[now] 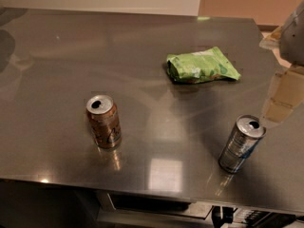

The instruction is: Move orange can near green rice chip bag

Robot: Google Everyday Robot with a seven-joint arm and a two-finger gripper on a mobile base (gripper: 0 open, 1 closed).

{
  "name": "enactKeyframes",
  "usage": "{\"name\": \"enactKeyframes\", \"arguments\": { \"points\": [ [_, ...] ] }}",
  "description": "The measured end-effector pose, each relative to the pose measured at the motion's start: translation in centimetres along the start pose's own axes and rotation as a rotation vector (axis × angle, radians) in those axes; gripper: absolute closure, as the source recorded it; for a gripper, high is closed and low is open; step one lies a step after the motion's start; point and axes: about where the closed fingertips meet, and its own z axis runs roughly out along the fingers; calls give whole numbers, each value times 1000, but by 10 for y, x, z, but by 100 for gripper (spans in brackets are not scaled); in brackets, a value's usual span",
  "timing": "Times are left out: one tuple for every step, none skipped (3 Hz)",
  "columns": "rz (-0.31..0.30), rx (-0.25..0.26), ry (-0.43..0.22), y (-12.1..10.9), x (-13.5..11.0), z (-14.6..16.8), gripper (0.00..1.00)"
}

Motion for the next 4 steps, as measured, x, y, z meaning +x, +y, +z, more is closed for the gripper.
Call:
{"name": "enactKeyframes", "arguments": {
  "points": [
    [0,0,0,0,0,0,0],
    [-17,-7,-26,-4,-11,-3,0],
    [-69,-31,-84,-5,-42,-7,0],
    [-124,-73,-151,4,-79,-3,0]
  ]
}}
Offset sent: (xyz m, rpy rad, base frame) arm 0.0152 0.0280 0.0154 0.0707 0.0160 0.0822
